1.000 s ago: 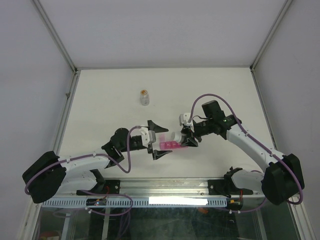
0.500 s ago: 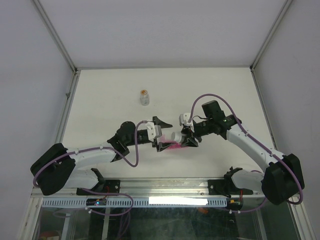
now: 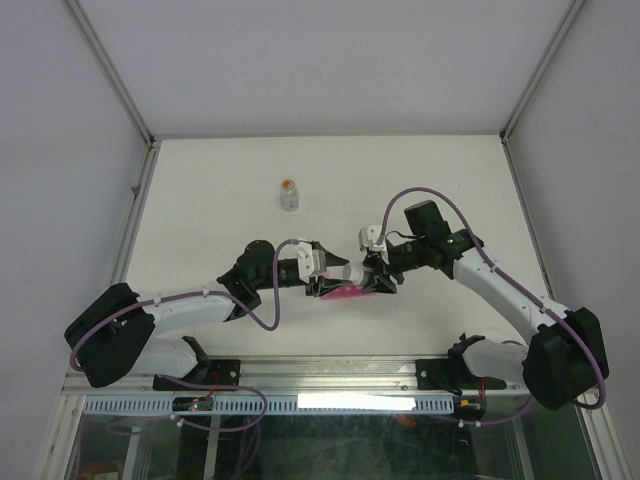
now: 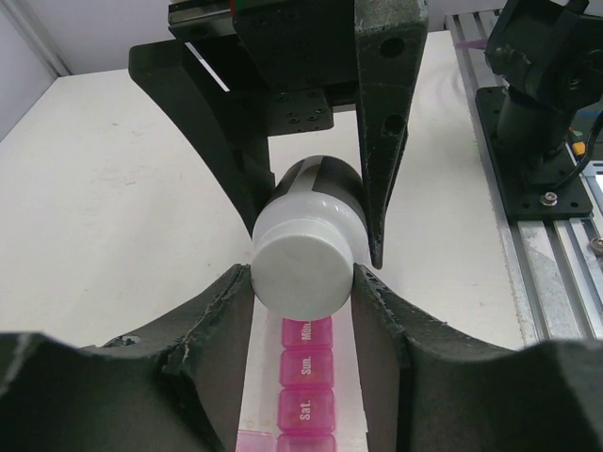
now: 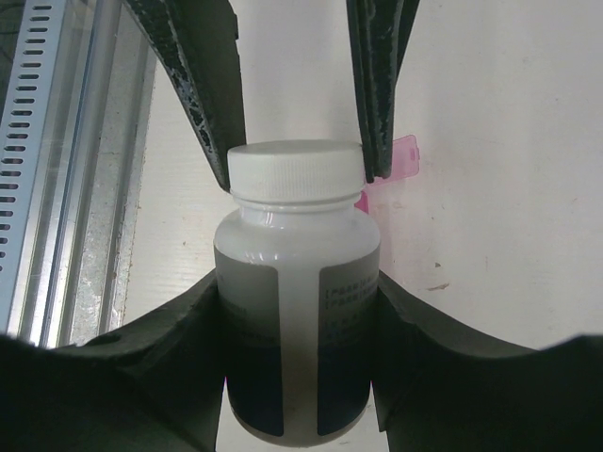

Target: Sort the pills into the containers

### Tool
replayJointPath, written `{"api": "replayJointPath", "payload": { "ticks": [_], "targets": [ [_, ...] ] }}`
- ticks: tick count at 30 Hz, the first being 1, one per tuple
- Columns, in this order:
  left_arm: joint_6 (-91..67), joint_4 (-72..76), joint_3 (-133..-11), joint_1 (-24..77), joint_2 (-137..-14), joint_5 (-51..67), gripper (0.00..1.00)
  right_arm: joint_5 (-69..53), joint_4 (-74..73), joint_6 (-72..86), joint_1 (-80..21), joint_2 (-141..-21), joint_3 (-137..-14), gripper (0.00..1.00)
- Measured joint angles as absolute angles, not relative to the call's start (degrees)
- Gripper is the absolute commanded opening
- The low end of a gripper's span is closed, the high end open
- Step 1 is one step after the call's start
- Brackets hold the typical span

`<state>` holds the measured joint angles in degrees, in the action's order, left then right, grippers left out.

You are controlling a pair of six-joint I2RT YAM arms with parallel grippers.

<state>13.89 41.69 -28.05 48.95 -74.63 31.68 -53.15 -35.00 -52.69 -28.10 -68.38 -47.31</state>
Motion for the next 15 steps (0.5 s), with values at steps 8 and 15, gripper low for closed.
{"api": "replayJointPath", "payload": {
  "ticks": [8, 15],
  "targets": [
    [9.56, 41.30, -28.58, 48.25, -74.65, 33.12, 0.12, -53.39, -34.98, -52.69, -28.10, -68.38, -47.31, 0.00],
    [-3.49, 41.28, -28.69, 47.88, -74.59, 31.51, 0.01, -53.52, -34.98, -52.58, -28.10, -68.38, -47.31, 0.00]
  ]
}}
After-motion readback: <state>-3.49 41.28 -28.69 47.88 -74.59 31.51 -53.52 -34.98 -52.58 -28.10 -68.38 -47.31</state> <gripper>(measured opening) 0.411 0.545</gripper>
